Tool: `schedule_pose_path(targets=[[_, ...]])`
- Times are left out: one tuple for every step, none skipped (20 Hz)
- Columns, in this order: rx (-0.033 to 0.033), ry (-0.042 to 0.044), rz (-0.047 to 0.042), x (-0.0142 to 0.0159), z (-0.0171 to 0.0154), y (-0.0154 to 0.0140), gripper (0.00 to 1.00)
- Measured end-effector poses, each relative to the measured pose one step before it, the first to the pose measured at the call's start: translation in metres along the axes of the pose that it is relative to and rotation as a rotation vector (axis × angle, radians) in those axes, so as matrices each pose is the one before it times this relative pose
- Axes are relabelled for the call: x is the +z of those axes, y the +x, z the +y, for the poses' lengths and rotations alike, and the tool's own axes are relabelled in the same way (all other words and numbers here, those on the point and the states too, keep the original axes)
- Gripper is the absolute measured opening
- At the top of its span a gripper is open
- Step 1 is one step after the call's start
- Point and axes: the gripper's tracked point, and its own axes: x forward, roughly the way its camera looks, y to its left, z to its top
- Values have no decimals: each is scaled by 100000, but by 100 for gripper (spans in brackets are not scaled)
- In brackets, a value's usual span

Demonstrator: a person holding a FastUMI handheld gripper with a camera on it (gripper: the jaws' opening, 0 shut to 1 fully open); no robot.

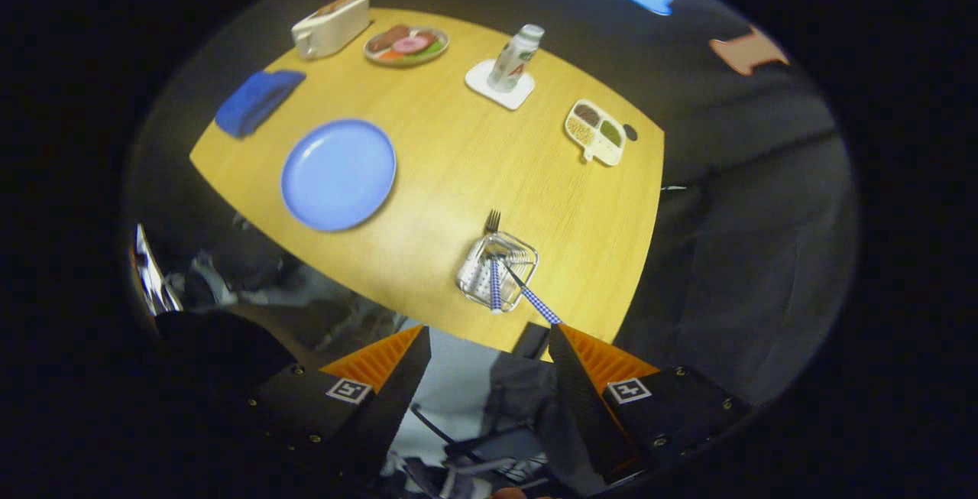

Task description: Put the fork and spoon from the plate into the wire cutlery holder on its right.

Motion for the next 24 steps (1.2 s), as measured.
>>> schedule_pose_path(targets=[[852, 7374, -8486, -171, 1237, -723, 96], [684, 6827, -10025, 327, 1147, -437, 96], [-1183, 5790, -11130, 627, 637, -347, 96], [-1676, 4971, -13700, 1127, 434, -465, 96], [-3370, 3621, -12851, 1090, 91, -356, 96], [-3771, 1587, -12292, 1194, -59, -556, 96], [-4390, -524, -8481, 777, -316, -517, 96], [-2257, -268, -4472, 404, 16, -467, 96], [478, 1918, -2927, -339, 615, -211, 96], [921, 4128, -3170, 218, 683, -370, 96], [7, 3750, -3580, 553, 640, 202, 96], [-767, 1695, -3491, 531, 305, 238, 96], [-1246, 333, -2159, 222, -40, 640, 96], [-476, -106, -1944, 374, 410, 437, 96], [-653, -1542, -1096, 203, 532, 182, 96], [-1914, -2577, -1893, 513, 24, 56, 96], [-3745, -2437, -1031, -23, -259, 286, 96], [-1429, 70, -1704, 197, 130, 222, 96], [-27, 1877, -1222, 198, 569, -177, 96], [1594, 3649, -1713, 105, 874, 231, 96], [-478, 3098, 17, -431, 729, 401, 96], [972, 224, 1403, -985, 625, 96, 96], [3276, -1577, 564, -432, 859, 404, 96], [2459, -1586, -28, -122, 871, 304, 96]])
